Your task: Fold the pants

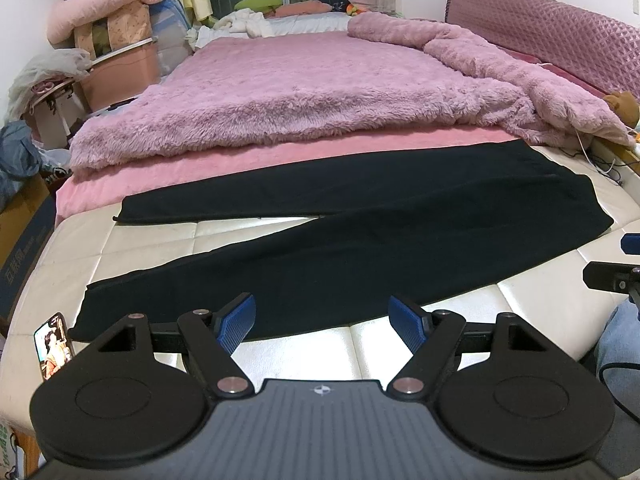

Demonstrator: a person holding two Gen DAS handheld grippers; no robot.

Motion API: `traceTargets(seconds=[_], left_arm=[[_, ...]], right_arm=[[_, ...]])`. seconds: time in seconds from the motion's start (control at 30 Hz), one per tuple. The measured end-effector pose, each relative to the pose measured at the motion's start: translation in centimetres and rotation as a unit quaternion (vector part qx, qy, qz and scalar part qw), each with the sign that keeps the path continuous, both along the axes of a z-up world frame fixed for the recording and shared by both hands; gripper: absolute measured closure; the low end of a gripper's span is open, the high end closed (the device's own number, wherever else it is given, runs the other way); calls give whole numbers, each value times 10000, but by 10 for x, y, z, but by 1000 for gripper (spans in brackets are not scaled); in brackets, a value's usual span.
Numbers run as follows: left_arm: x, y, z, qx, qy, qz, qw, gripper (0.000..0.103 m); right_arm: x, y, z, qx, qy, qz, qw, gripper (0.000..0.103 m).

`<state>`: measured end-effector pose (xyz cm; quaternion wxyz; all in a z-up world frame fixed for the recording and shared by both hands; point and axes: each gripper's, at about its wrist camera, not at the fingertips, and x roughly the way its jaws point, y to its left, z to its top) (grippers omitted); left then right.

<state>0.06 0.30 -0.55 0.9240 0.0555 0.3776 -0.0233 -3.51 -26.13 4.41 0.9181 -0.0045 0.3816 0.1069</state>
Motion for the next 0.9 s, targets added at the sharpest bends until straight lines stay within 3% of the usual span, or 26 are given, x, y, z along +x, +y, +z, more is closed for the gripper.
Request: traceTargets(seconds=[0.9], left_arm=[[0,6,2,-37,-11,19,10000,14]], right_arm=[[-1,1,0,-13,-5,11,10000,21]])
